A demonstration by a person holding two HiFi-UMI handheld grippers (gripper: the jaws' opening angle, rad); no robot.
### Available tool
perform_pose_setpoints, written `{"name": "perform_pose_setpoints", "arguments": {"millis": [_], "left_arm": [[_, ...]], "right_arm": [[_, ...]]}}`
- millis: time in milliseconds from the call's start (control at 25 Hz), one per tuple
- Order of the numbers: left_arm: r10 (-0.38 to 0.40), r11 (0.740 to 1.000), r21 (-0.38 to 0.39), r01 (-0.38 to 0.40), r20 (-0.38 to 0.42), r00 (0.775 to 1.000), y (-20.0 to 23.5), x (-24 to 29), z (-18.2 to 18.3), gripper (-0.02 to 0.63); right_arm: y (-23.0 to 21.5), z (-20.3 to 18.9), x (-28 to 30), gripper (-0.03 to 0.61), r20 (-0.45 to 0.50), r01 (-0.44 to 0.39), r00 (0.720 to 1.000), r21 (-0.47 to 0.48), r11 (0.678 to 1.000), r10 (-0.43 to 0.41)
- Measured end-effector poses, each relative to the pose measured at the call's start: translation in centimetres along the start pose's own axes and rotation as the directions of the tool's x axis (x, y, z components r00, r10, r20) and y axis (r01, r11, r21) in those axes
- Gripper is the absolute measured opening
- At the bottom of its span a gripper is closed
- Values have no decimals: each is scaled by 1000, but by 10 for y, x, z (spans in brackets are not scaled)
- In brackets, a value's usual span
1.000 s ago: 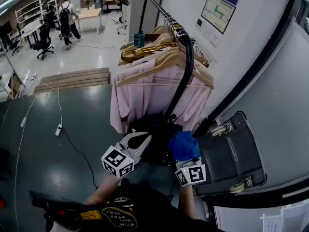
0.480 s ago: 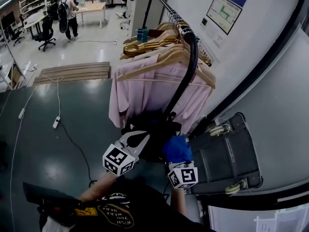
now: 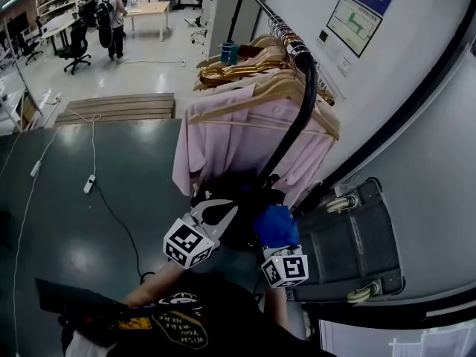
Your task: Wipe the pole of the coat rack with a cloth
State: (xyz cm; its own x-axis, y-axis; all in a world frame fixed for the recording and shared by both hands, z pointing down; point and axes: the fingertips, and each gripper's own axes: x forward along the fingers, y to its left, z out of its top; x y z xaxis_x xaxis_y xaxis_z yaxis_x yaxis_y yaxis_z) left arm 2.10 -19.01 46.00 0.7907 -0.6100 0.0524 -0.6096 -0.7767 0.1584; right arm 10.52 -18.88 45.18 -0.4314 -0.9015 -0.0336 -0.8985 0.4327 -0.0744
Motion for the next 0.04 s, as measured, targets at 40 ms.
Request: {"name": "perform_pose_setpoints", "arguments": {"millis": [40], "left_arm": [[-4,1000,-1,4,-3,1000,-1,0,-1,0]], "right_arm": [[1,1,1,9,2,-2,1000,2,1000,2]]}}
